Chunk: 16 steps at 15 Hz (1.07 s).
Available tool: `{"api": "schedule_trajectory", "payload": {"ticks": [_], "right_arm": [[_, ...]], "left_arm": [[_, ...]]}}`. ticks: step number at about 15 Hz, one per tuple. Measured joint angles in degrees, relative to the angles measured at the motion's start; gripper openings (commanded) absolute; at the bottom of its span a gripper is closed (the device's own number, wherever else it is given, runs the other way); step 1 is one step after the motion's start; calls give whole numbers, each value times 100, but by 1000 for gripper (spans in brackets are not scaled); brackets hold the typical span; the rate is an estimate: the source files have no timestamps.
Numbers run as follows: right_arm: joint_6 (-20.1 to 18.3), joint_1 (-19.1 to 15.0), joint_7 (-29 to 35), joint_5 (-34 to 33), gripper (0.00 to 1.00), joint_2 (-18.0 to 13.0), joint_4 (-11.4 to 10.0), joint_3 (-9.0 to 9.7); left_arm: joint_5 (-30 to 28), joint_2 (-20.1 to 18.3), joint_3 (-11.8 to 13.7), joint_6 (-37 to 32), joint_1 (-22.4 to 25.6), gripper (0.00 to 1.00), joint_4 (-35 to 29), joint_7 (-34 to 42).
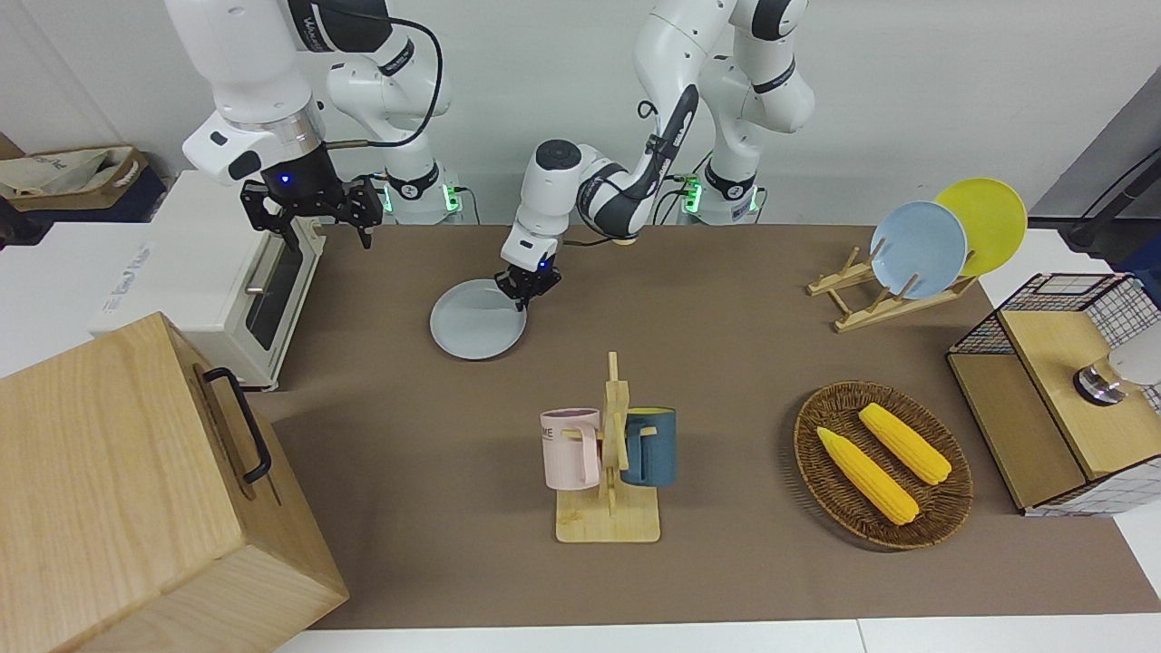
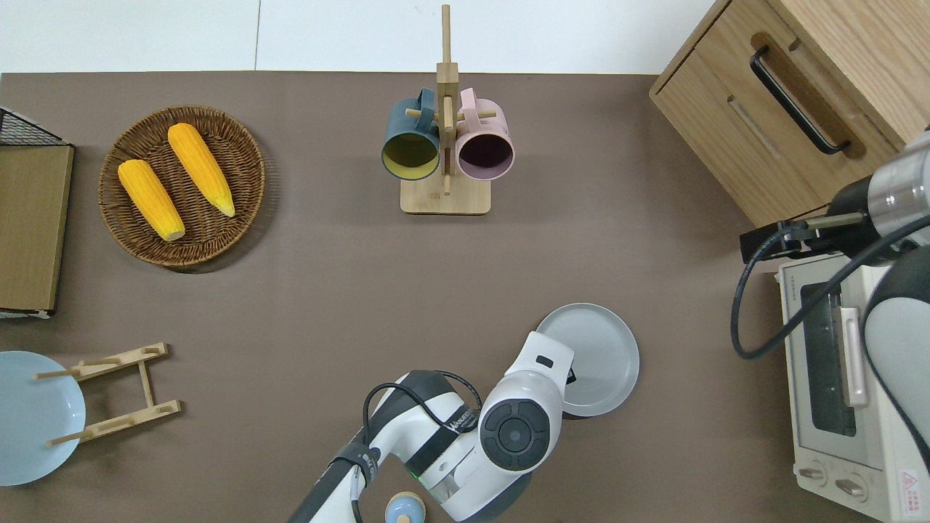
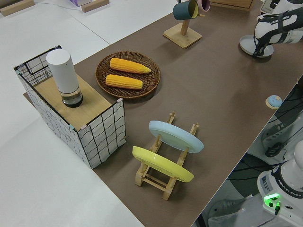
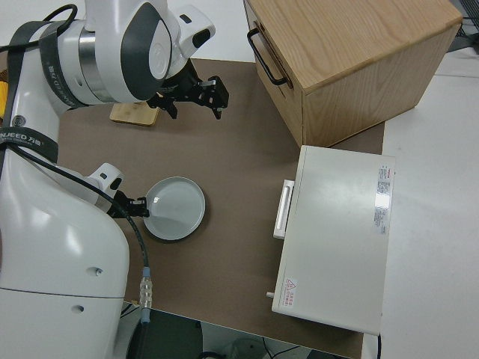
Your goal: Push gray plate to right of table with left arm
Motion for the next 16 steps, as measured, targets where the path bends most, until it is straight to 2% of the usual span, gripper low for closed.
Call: {"api": "schedule_trajectory", "payload": {"ticks": [1,3,4,16], "right_arm": [[0,0,0,0,983,0,0,0],[0,0,0,0,983,0,0,0],[0,0,0,0,983,0,0,0],[0,0,0,0,983,0,0,0]], "left_arm": [[3,6,3,0,0,727,6,0],[5,13,10,0,0,880,8,-9],[6,14,13,0,0,988,8,-11],[166,7,94,-93,8,991,27,5]]}}
